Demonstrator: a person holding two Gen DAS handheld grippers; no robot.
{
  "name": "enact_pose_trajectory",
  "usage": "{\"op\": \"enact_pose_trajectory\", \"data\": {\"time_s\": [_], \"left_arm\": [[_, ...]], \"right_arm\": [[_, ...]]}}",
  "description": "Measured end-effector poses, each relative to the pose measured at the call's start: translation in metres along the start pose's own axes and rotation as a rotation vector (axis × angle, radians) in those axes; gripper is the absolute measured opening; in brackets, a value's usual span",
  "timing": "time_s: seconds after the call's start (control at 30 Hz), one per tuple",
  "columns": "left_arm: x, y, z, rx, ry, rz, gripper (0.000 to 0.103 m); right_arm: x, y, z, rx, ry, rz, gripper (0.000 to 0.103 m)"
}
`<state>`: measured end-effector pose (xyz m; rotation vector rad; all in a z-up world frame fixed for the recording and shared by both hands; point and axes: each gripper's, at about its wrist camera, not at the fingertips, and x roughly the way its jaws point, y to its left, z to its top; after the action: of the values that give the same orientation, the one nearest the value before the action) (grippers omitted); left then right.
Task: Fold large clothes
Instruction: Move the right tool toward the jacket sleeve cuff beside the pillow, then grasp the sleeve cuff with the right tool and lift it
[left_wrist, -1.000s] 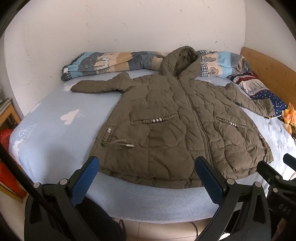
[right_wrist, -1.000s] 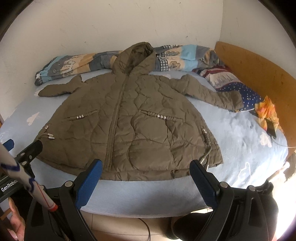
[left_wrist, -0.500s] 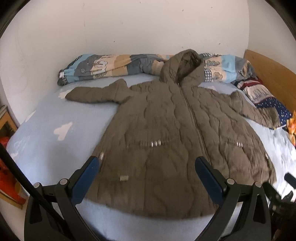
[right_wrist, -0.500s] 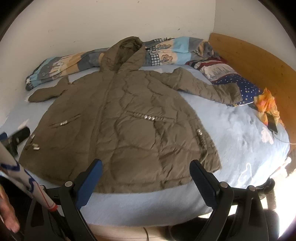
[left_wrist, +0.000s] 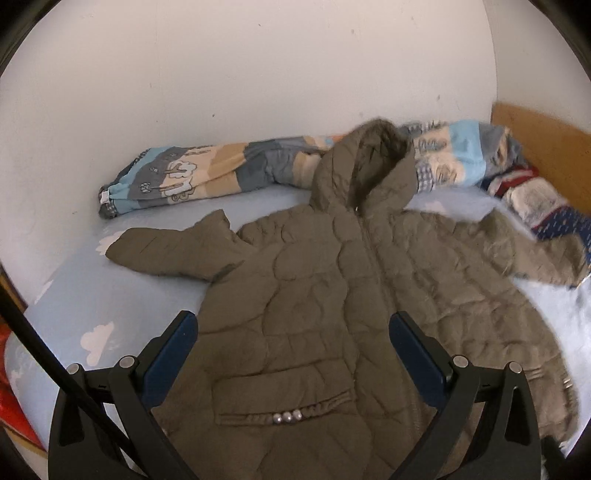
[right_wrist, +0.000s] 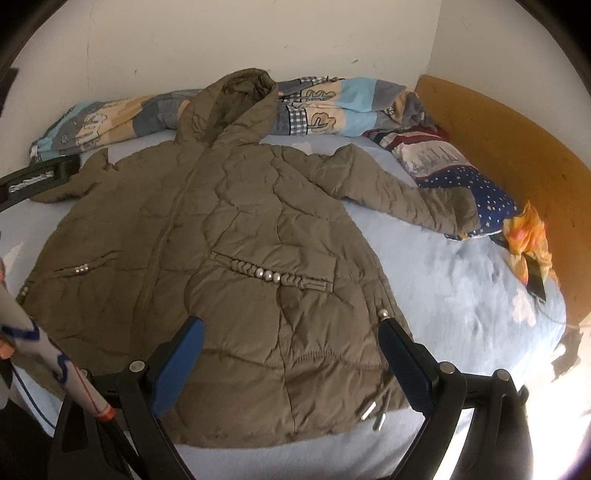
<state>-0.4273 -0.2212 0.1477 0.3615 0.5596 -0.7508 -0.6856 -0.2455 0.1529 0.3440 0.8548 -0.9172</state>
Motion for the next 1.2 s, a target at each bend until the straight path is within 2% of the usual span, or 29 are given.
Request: {"op": "enact_pose_trajectory", "data": {"time_s": [0.1, 0.2, 0.27, 0.37, 0.47, 0.5, 0.57, 0.63, 0.8, 0.9, 1.13, 1.2], "left_arm": [[0.031, -0.001, 0.0, 0.043, 0.046, 0.048, 0.103], [0.054, 0.012, 0.003, 0.003, 0.099, 0.064, 0.103], [0.065, 0.023, 0.004, -0.047, 0.138, 0.062, 0.103], [0.07, 0.032, 0.007, -0.074, 0.144, 0.065, 0.103], [0.071, 0.035, 0.011, -0.074, 0.141, 0.069, 0.103], [0.072, 0.036, 0.011, -0.078, 0.142, 0.068, 0.103], [0.075, 0.038, 0.012, -0.086, 0.15, 0.07, 0.103], [0.079, 0.039, 0.01, -0.094, 0.168, 0.063, 0.103], [0.092, 0.037, 0.006, -0.086, 0.207, 0.076, 0.103], [0.097, 0.037, 0.004, -0.085, 0.22, 0.085, 0.103], [0.106, 0.034, 0.001, -0.066, 0.234, 0.114, 0.103], [0.108, 0.034, 0.0, -0.065, 0.244, 0.113, 0.103]], "right_arm": [[0.019, -0.008, 0.013, 0.02, 0.04, 0.055, 0.097], [0.041, -0.043, 0.033, 0.144, 0.067, 0.099, 0.097], [0.065, -0.084, 0.052, 0.267, 0.095, 0.131, 0.097], [0.095, -0.152, 0.072, 0.479, 0.107, 0.184, 0.097], [0.129, -0.227, 0.08, 0.684, 0.077, 0.212, 0.089], [0.139, -0.246, 0.08, 0.733, 0.071, 0.211, 0.082], [0.157, -0.288, 0.079, 0.843, 0.042, 0.204, 0.072], [0.172, -0.327, 0.078, 0.928, 0.009, 0.165, 0.067], [0.197, -0.384, 0.087, 1.032, -0.062, 0.083, 0.059], [0.222, -0.414, 0.093, 1.037, -0.042, 0.036, 0.057], [0.282, -0.435, 0.104, 1.008, 0.018, 0.034, 0.046], [0.292, -0.437, 0.106, 0.998, 0.032, 0.014, 0.033]]}}
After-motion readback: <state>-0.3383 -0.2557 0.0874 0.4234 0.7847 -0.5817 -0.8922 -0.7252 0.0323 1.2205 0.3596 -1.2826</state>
